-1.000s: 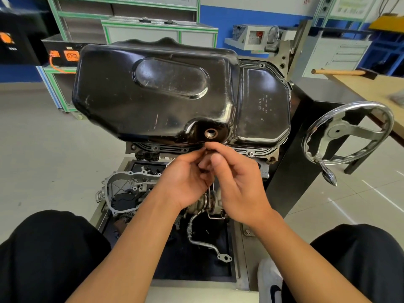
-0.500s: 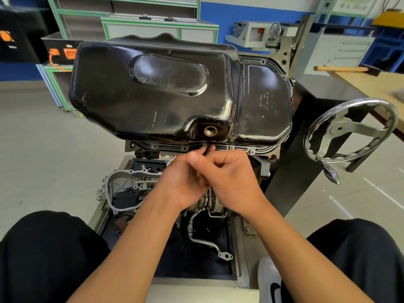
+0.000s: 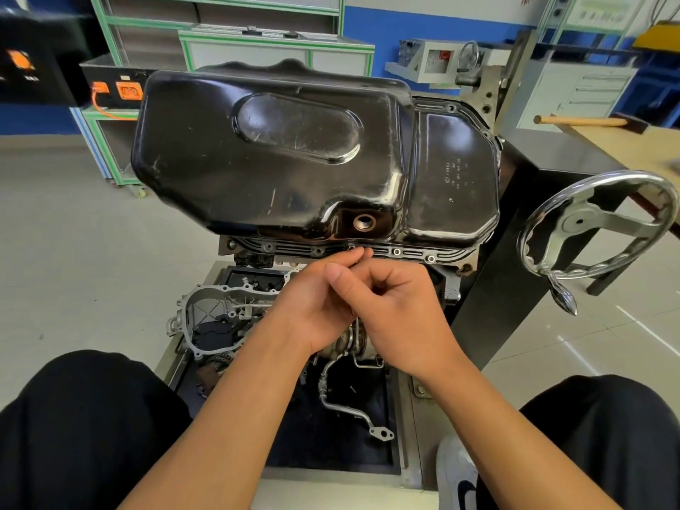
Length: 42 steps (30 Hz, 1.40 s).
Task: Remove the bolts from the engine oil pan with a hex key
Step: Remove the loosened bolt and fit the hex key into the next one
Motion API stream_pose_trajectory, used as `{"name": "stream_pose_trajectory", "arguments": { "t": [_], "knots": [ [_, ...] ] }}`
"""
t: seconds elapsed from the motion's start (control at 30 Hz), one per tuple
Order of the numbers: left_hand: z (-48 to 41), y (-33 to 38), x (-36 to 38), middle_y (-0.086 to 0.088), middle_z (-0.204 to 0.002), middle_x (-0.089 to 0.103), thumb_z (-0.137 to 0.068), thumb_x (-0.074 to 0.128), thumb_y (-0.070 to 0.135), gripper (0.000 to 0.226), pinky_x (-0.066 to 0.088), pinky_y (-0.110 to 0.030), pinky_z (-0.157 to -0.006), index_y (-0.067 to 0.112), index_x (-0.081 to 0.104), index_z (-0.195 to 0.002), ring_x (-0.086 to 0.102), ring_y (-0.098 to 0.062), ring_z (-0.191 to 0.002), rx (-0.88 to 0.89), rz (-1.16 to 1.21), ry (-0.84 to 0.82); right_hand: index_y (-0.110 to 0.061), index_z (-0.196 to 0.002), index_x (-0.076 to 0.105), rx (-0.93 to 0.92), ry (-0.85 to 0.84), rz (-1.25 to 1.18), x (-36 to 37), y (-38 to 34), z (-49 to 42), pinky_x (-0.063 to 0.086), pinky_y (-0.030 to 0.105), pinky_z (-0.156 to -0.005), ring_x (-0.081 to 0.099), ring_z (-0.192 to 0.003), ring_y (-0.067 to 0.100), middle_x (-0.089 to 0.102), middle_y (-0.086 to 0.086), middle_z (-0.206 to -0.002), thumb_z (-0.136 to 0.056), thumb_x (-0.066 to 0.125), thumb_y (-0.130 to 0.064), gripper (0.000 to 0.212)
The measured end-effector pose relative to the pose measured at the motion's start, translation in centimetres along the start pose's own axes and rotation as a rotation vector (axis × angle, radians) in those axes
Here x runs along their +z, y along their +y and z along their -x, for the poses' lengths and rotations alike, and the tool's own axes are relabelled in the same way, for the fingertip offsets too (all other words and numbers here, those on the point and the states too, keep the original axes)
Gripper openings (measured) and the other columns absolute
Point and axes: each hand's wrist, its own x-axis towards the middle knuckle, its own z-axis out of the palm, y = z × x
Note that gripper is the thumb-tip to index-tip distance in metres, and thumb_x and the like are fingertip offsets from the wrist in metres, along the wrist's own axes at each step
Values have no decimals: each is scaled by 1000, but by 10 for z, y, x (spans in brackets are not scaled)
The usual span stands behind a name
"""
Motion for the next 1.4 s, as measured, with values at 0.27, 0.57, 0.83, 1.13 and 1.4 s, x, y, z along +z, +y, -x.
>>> {"name": "stream_pose_trajectory", "arguments": {
  "t": [0.27,0.57,0.83,1.13,1.4],
  "knots": [
    [2,0,0,-4,-76,58,-77,62,26,26,55,-29,-75,7,63,-95,62,-16,-75,-4,49,-38,-26,-108,70,-39,10,68,-6,-3,1,57,34,-79,68,-82,18,70,2,-83,-84,71,-18,25],
    [1,-3,2,3,-50,37,-79,61,26,19,36,-28,-83,15,57,-64,38,-13,-63,64,70,39,-6,-124,61,-289,89,112,3,18,3,48,20,-79,63,-83,9,64,-4,-86,-103,36,-18,35],
    [4,-6,1,-2,-47,48,-77,60,25,23,37,-26,-70,13,66,-57,41,-14,-51,80,-5,-33,-3,-70,65,15,81,-150,3,3,-13,44,19,-53,54,-47,14,58,5,-49,-95,46,-48,55],
    [9,-1,-6,-9,-74,71,-82,65,16,19,61,-29,-65,2,77,-83,71,-19,-65,-5,113,-16,-19,-68,70,-93,137,308,11,-8,2,38,12,-53,50,-49,7,54,-9,-50,-81,82,-27,20],
    [7,0,-2,-2,-54,61,-95,58,21,33,54,-25,-48,5,80,-76,62,-14,-46,-24,158,41,-18,-97,75,-124,92,478,7,-16,9,49,14,-62,63,-70,9,65,-10,-74,-76,82,-24,23]
  ]
}}
